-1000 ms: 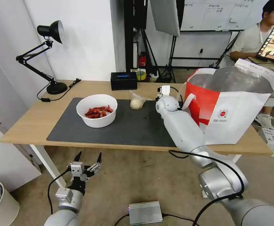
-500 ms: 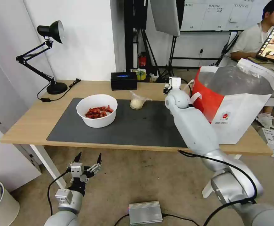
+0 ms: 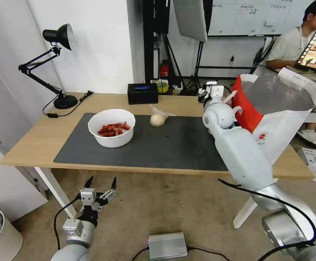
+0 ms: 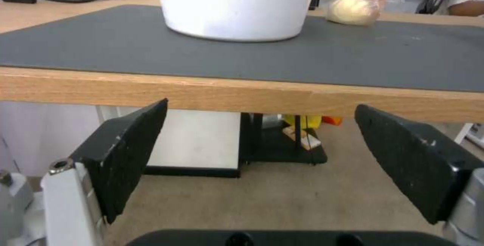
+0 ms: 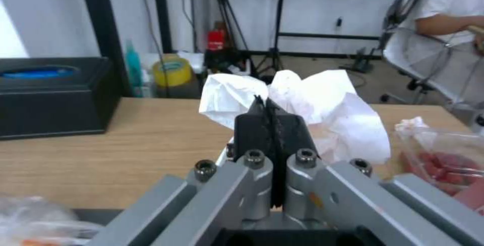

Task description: Pick up the trash from the table and place it into the takeout bag.

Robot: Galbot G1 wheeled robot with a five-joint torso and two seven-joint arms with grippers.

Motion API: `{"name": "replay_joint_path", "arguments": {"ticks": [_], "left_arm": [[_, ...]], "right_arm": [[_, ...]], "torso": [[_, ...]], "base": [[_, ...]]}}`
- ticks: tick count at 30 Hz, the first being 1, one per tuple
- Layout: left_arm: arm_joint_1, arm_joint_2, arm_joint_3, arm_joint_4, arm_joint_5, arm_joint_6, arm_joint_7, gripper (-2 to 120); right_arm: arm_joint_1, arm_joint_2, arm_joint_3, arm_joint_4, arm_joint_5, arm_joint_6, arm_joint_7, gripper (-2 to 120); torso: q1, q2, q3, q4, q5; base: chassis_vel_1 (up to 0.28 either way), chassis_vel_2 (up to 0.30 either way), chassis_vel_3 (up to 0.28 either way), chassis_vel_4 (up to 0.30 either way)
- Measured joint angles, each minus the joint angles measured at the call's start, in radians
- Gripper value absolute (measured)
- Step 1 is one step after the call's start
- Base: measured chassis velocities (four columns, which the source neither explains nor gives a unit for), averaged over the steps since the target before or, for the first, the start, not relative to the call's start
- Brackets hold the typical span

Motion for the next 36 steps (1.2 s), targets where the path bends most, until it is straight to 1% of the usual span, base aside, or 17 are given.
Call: {"name": "replay_joint_path", "arguments": {"ticks": [5, 13, 19, 28, 36], "left_arm": [[0.001, -0.009, 0.001, -0.003, 0.007, 0.000, 0.000, 100], [0.011, -0.014, -0.003, -0.009, 0.012, -0.001, 0.000, 100], [0.020, -0.020, -0.007, -0.013, 0.018, -0.004, 0.000, 100], [0.025, -0.023, -0.013, -0.023, 0.019, -0.004, 0.000, 100], [0.030, -0.024, -0.018, -0.028, 0.019, -0.004, 0.000, 100]], "right_arm": [[-0.010, -0.013, 0.003, 0.033, 0.046, 0.009, -0.017, 0], [-0.020, -0.026, 0.008, 0.070, 0.070, 0.028, -0.040, 0], [-0.028, -0.041, 0.006, 0.111, 0.090, 0.073, -0.081, 0], [-0.031, -0.075, 0.004, 0.176, 0.100, 0.099, -0.090, 0], [-0.009, -0.081, -0.010, 0.194, 0.118, 0.108, -0.100, 0]], "torso": [[0.000, 0.000, 0.000, 0.0000, 0.0000], [0.000, 0.000, 0.000, 0.0001, 0.0000], [0.000, 0.000, 0.000, 0.0001, 0.0000], [0.000, 0.000, 0.000, 0.0000, -0.0001], [0.000, 0.000, 0.000, 0.0001, -0.0001]], "base": [[0.000, 0.000, 0.000, 0.000], [0.000, 0.000, 0.000, 0.000], [0.000, 0.000, 0.000, 0.000], [0.000, 0.000, 0.000, 0.000], [0.000, 0.000, 0.000, 0.000]]}}
